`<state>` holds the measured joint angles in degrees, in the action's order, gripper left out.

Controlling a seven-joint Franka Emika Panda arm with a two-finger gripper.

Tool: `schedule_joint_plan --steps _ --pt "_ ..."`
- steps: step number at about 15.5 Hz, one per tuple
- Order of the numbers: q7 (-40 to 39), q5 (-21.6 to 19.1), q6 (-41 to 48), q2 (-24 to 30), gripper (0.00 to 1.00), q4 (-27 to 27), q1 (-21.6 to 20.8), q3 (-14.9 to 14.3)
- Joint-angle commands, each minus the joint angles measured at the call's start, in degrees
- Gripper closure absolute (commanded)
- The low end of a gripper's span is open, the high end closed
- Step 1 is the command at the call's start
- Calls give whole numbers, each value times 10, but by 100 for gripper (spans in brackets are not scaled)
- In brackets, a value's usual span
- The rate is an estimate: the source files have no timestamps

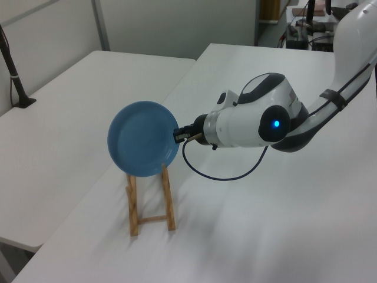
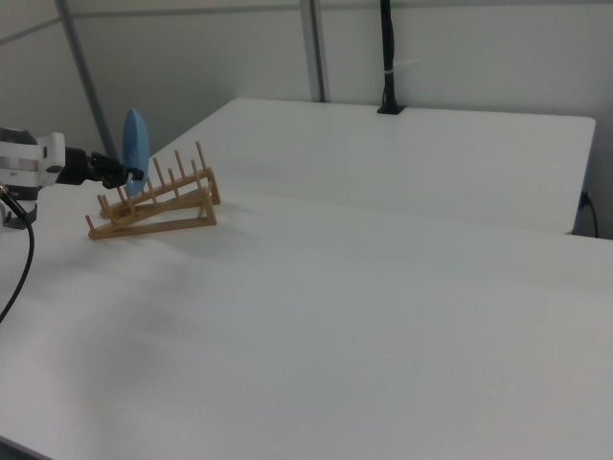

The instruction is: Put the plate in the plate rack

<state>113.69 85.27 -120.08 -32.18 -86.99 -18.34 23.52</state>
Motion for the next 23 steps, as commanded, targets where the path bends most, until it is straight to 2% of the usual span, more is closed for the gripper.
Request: schedule_joint_plan --steps 1,11,15,23 --pt "-24 -62 -9 3 100 -13 -5 -9" --pt "-25 -56 -6 5 100 -13 -27 -7" --pt "-20 -28 -5 4 100 -13 -37 -7" --pt "-1 -26 -5 4 100 -13 -37 -8"
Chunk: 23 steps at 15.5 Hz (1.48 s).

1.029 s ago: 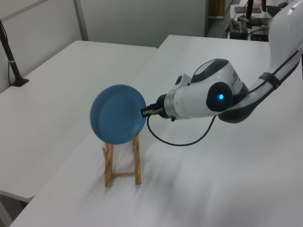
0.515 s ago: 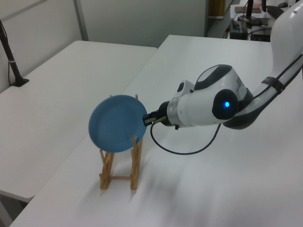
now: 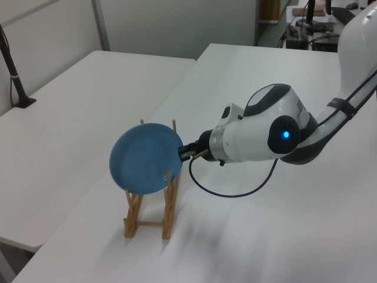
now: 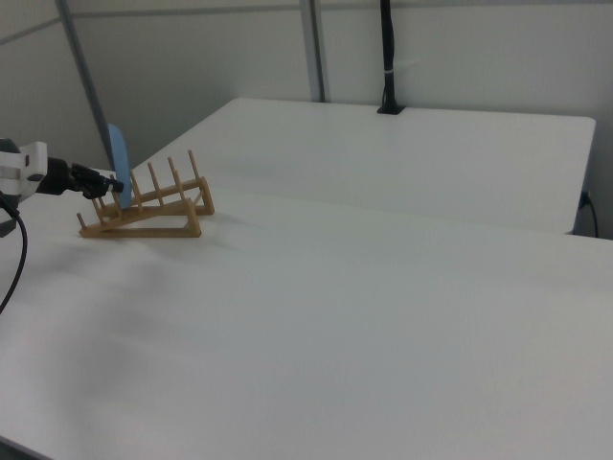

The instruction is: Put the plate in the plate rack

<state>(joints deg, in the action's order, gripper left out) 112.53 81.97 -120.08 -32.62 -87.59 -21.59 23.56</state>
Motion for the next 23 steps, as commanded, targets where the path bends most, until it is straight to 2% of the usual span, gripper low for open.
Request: schedule_joint_plan --steps 1,15,17,23 --pt "16 6 -5 8 100 -7 -3 -8" --pt "83 -1 -5 43 100 -7 16 -10" --pt "96 -14 -3 46 100 -7 16 -10" --pt "142 -21 78 45 100 -7 -2 -10"
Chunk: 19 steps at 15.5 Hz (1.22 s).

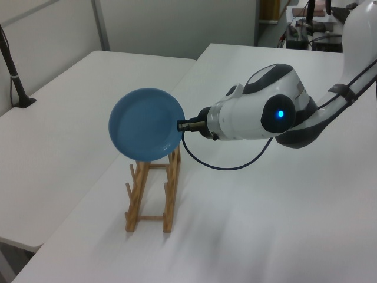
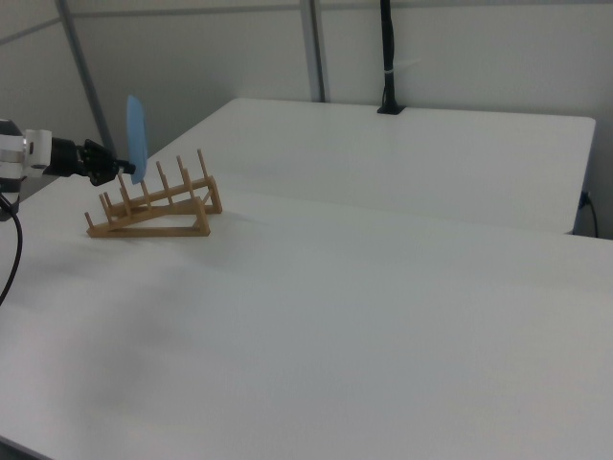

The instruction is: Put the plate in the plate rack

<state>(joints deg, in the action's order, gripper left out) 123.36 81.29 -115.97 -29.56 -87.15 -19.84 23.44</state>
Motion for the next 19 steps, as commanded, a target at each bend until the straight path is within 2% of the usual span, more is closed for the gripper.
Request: schedule_joint_plan --steps 1,10,15,19 --pt "41 -14 49 13 100 -12 -23 -9" --pt "103 -14 111 -3 100 -10 -63 -9" --pt "132 -16 131 -41 100 42 -67 -10" --pt "132 -19 131 -55 100 51 -70 -17"
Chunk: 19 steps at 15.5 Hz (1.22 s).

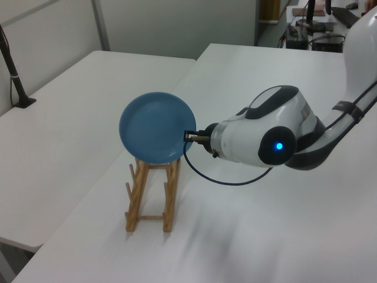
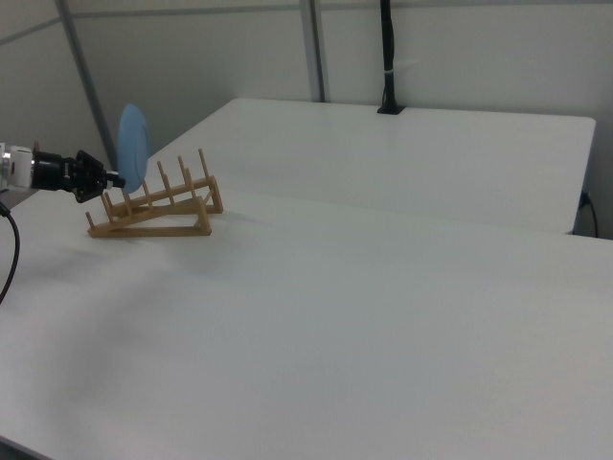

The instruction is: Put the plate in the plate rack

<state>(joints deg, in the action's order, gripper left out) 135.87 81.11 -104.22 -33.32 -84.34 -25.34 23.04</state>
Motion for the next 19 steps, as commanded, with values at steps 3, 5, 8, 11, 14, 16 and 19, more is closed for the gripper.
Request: schedule_joint_plan --steps 3,5,8,11,14,16,19 --pt "7 -18 13 -34 100 38 -23 -18" --pt "8 -19 8 -43 100 39 -23 -19" --pt "8 -20 6 -53 100 39 -23 -19" --pt "9 -21 4 -54 100 38 -23 -19" --pt "26 -26 5 -56 15 37 -23 -19" --pt "26 -31 6 -55 0 37 -23 -19" --pt "23 -49 5 -43 0 37 -17 -18"
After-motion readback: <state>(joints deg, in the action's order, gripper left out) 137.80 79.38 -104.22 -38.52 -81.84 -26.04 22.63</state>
